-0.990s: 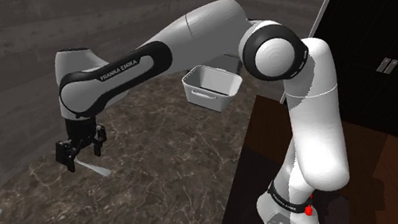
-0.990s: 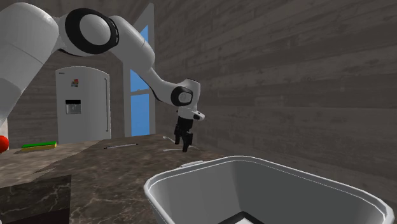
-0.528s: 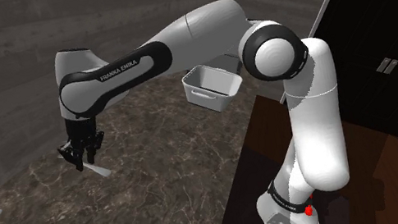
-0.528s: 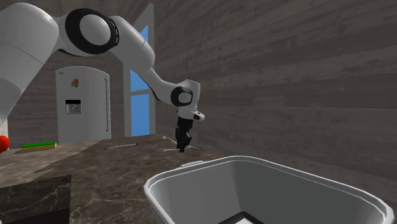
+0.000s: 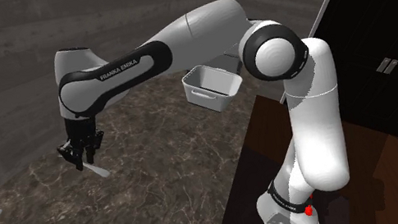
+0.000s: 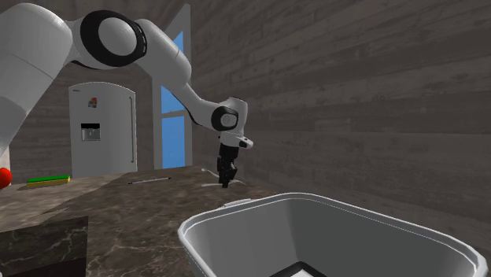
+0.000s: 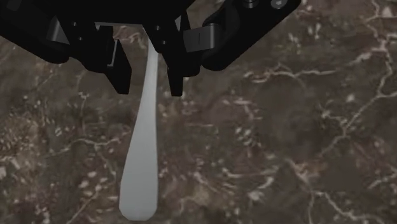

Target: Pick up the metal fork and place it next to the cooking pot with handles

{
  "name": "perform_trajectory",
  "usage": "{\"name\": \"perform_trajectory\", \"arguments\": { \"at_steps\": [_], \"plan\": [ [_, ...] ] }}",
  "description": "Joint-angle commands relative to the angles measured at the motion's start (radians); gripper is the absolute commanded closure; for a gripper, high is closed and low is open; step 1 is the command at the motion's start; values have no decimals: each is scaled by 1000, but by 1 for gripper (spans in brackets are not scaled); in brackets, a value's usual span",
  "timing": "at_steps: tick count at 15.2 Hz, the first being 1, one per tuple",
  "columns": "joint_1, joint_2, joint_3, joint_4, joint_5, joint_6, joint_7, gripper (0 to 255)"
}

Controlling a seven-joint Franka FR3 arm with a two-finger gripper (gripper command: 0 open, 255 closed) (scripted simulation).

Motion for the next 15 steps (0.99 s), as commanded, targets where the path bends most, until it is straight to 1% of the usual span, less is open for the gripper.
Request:
{"name": "perform_trajectory", "arguments": {
  "at_steps": [1,15],
  "plan": [
    [-1,-5,0,1,0,-9,1,255],
    [-7,-81,5,78,5,-161,24,255]
  ]
}}
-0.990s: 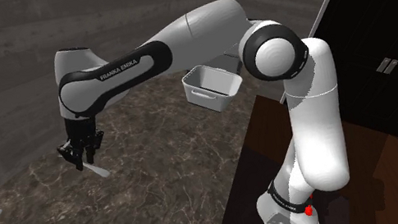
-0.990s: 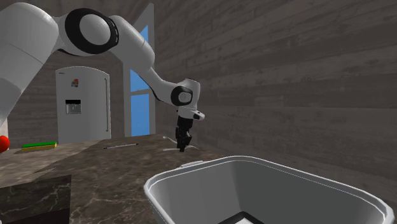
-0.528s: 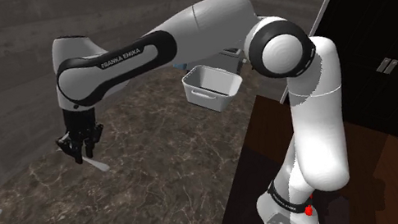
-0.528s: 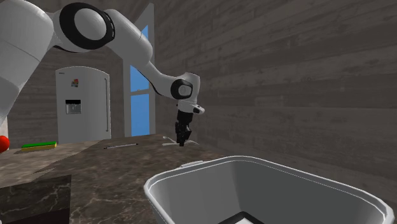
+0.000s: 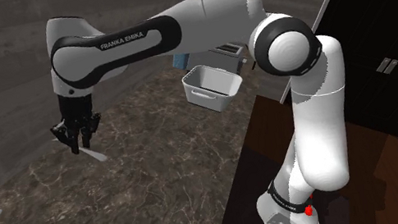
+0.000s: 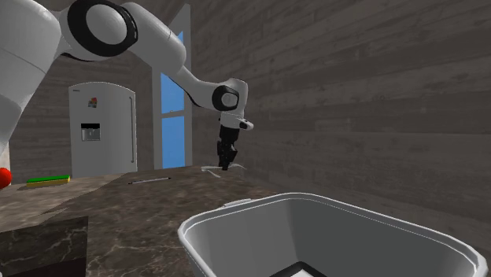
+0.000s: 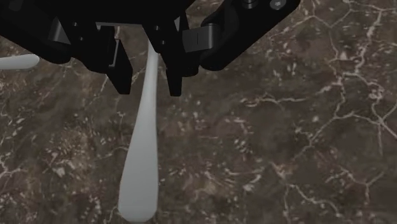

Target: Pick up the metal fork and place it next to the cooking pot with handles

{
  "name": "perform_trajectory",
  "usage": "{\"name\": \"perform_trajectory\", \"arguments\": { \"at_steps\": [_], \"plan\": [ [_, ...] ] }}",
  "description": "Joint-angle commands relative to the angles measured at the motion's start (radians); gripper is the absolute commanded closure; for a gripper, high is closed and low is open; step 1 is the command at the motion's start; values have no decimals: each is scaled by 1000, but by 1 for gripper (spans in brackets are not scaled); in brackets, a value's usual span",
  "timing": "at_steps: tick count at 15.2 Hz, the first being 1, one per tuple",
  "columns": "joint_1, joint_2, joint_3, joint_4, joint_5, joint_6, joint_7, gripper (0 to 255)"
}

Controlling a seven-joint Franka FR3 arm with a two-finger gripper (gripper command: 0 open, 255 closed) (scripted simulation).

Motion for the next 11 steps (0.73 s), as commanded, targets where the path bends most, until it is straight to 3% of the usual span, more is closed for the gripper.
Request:
{"name": "perform_trajectory", "arguments": {
  "at_steps": [1,11],
  "plan": [
    [0,-11,1,12,1,-23,5,255],
    [-1,-42,4,102,1,-141,24,255]
  ]
}}
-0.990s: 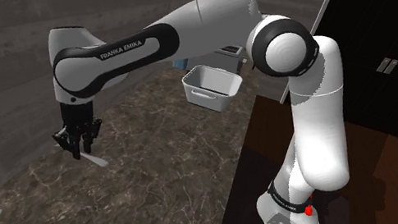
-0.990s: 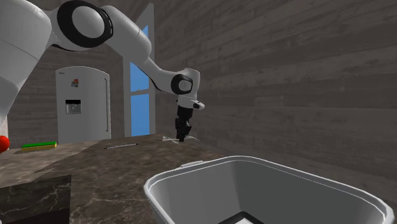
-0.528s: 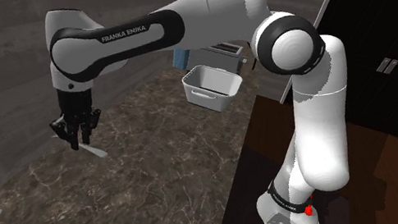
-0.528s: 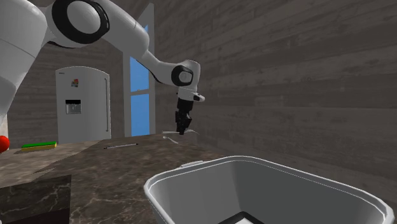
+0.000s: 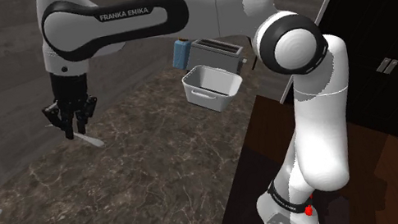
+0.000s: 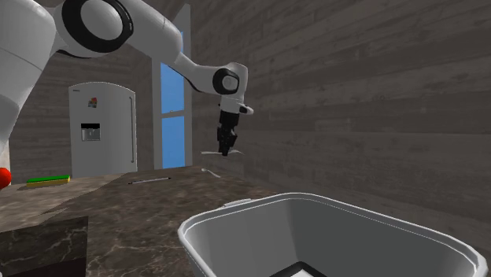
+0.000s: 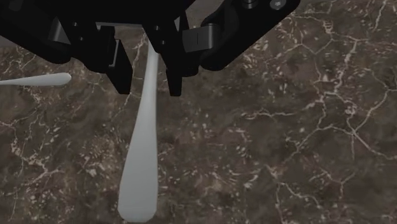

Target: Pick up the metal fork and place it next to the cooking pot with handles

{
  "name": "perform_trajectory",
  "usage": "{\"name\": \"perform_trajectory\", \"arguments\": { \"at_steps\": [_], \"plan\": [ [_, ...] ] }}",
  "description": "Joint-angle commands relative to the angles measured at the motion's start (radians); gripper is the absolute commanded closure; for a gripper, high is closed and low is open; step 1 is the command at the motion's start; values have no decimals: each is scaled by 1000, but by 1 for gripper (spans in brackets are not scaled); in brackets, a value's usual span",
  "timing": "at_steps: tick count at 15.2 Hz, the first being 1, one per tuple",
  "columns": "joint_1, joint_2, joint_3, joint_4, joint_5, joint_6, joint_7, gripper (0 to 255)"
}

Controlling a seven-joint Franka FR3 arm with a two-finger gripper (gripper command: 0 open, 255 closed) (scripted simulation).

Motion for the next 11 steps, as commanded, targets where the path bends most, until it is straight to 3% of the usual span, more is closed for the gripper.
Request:
{"name": "perform_trajectory", "arguments": {
  "at_steps": [1,11],
  "plan": [
    [-2,-13,0,9,2,-22,2,255],
    [0,-18,2,135,-1,-151,25,255]
  ]
}}
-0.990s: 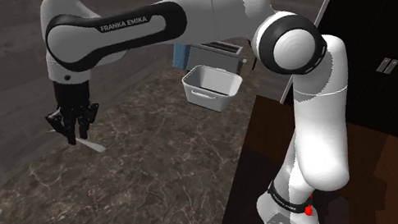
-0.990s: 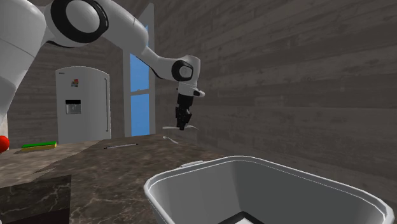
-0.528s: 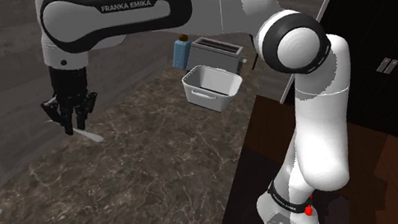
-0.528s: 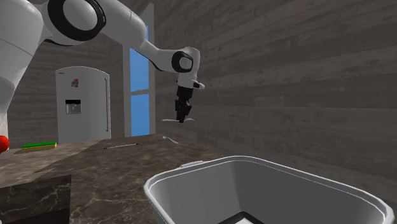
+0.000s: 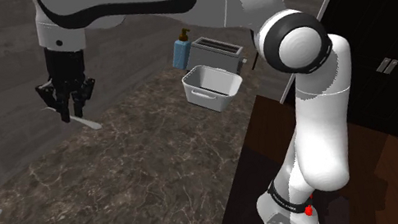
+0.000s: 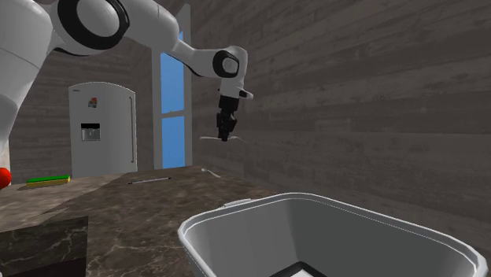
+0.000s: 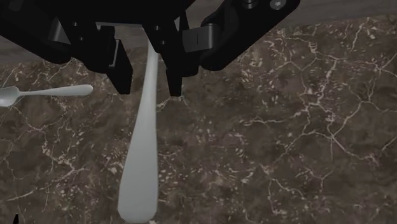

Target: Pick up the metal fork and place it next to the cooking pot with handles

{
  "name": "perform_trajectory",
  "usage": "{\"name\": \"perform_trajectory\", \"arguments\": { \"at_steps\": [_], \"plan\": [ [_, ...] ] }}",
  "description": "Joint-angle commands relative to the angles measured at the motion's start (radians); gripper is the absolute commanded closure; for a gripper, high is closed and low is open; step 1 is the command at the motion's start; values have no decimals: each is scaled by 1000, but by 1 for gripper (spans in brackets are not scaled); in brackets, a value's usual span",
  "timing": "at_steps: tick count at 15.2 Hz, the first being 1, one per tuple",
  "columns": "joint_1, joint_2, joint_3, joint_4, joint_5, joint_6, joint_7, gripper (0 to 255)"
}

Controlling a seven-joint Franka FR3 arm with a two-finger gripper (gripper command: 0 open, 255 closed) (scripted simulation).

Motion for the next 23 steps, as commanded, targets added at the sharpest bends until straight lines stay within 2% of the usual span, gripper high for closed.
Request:
{"name": "perform_trajectory", "arguments": {
  "at_steps": [1,6,11,17,23],
  "plan": [
    [1,4,0,31,-2,-26,6,255],
    [-74,-175,-21,-215,42,25,-96,255],
    [-134,-324,-58,-401,72,43,-202,255],
    [-196,-474,-120,-573,84,39,-331,255],
    [-254,-595,-195,-699,67,17,-459,255]
  ]
}}
